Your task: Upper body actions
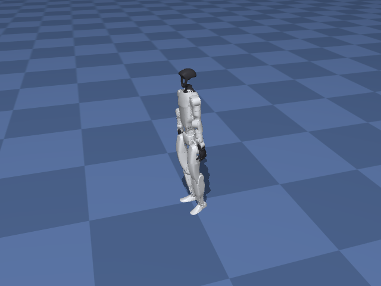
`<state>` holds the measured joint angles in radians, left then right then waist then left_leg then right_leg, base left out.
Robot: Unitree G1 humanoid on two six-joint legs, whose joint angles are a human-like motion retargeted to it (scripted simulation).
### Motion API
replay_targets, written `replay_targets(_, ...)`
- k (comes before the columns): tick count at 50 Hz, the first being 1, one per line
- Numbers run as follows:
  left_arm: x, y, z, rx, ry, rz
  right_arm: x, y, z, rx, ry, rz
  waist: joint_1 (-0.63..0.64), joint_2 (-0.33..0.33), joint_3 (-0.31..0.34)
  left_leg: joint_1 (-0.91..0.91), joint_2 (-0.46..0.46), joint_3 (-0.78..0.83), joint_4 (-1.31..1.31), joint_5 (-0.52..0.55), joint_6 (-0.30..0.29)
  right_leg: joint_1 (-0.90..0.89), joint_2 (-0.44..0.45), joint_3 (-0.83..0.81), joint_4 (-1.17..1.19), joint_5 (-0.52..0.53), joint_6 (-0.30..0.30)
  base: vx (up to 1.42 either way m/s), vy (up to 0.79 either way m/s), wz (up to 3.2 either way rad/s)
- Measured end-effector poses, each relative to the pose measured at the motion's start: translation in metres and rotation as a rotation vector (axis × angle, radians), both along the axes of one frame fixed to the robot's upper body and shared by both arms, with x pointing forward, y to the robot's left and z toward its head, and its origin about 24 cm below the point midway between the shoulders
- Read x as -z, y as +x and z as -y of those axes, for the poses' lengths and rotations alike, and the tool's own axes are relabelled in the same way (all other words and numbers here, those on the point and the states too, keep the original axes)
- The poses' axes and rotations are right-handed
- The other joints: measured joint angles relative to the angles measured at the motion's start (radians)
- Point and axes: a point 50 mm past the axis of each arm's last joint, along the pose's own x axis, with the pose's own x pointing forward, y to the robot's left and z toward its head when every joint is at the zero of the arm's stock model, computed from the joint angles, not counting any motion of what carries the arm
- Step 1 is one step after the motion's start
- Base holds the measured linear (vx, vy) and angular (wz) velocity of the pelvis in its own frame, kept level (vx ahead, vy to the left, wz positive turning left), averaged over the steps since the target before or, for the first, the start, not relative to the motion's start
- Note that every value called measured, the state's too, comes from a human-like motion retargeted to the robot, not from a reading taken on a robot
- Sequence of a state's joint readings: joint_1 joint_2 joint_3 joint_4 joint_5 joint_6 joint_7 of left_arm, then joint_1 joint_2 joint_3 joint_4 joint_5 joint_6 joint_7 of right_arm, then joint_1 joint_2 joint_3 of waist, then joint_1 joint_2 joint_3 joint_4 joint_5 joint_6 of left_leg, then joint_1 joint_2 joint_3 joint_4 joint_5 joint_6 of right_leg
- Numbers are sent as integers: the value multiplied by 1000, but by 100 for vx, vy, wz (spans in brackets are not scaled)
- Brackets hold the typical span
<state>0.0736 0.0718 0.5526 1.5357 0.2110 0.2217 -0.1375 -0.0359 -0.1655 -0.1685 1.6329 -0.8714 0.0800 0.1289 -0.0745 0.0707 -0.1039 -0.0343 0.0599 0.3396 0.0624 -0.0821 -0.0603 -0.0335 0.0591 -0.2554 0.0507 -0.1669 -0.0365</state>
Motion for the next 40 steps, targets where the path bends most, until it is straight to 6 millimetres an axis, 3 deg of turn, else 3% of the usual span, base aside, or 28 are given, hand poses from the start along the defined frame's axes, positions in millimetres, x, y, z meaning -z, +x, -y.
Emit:
replay_targets(5, 2, 37, -9, 67, 7, 110, 1, 3, -7, 77, 1, 27, -72, 4, -21, -54, -15, -24, -41, 40, -2, -31, -34, -69, -17, 13, 26, -3, 20, 64)
replay_targets(10, -1, 74, -25, 164, 47, 226, 3, 7, -21, 163, 38, 58, -2, -49, 34, -58, -51, -69, 8, 10, 33, -18, -77, -59, -19, 46, 34, -1, 16, -32)
replay_targets(12, -1, 77, -27, 175, 53, 249, 4, 9, -24, 126, 45, 62, 25, -62, 37, -47, -61, -57, 6, 4, 40, -19, -88, -46, -17, 56, 37, 5, 14, -55)
replay_targets(15, 0, 68, -26, 150, 49, 240, 5, 14, -29, 16, 66, 63, 37, -67, 23, -36, -75, -41, -15, 6, 52, -28, -97, -36, -16, 67, 43, 6, 15, -36)
replay_targets(20, 0, 34, -18, 97, -18, 122, 6, 29, -36, -142, 117, 103, 9, -66, 12, -42, -91, -40, -31, 10, 68, -41, -108, -34, -17, 78, 54, 1, 12, -5)
replay_targets(27, -4, -7, -10, 99, -83, -44, 6, 35, -40, -132, 142, 111, 18, -90, 22, -66, -106, -35, -1, -1, 75, -61, -136, 0, -9, 84, 68, -2, 7, -3)
replay_targets(40, -2, -12, 13, 63, -116, -12, 2, 11, -9, -44, 5, 59, 89, -111, 66, -39, -160, -12, -3, -13, 104, -48, -194, 8, -9, 114, 110, 2, 15, -10)
